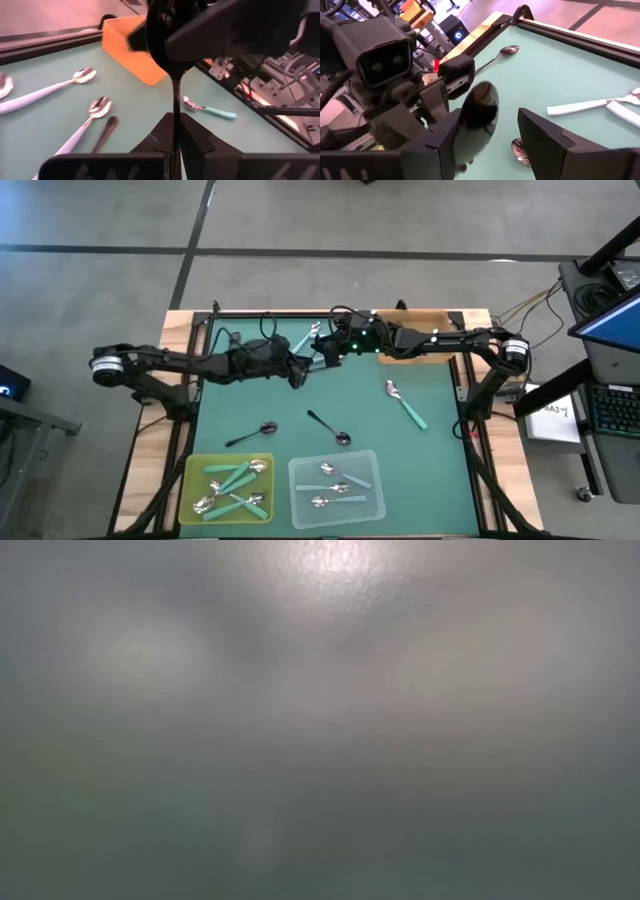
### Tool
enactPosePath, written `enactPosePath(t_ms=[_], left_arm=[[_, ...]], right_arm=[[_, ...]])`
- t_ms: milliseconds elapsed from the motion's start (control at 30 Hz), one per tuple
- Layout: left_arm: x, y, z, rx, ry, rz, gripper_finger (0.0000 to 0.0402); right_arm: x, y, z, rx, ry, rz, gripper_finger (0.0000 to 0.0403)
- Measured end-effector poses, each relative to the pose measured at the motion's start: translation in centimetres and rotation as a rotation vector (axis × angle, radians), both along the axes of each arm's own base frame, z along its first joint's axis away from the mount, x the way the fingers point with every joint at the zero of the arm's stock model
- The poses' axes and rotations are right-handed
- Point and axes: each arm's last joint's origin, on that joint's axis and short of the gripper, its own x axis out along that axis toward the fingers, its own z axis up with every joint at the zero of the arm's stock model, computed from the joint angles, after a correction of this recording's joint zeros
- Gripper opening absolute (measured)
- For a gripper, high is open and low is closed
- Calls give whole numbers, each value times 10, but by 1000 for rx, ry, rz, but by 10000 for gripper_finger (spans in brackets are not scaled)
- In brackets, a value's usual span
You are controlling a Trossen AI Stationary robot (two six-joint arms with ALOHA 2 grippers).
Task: Sort silverware by color (type)
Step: Put the black spoon into the orange bin
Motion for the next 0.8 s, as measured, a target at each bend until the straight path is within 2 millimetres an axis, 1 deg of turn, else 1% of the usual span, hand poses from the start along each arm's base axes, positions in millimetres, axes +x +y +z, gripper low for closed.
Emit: enactPosePath(t_ms=[167, 267, 367, 500, 533, 667, 800], left_arm=[[11, 1, 3, 18, -1, -12, 0], [14, 2, 2, 18, 5, -7, 0], [15, 2, 1, 20, 12, 3, 0], [14, 3, 1, 27, 10, 22, 0], [14, 3, 1, 27, 8, 22, 0], [16, 3, 4, 32, 5, 20, 1], [16, 3, 4, 43, 30, -22, 16]], right_arm=[[0, 0, -1, 1, 9, 0, 179], [0, 0, -1, 3, 14, 0, 157], [-1, 0, -2, 6, 22, -2, 111], [-2, -2, -3, 2, 35, -2, 29], [-2, -2, -3, -4, 35, -1, 20], [-3, -5, -2, -19, 32, 2, 11], [-7, -14, 0, -27, 72, -3, 10]])
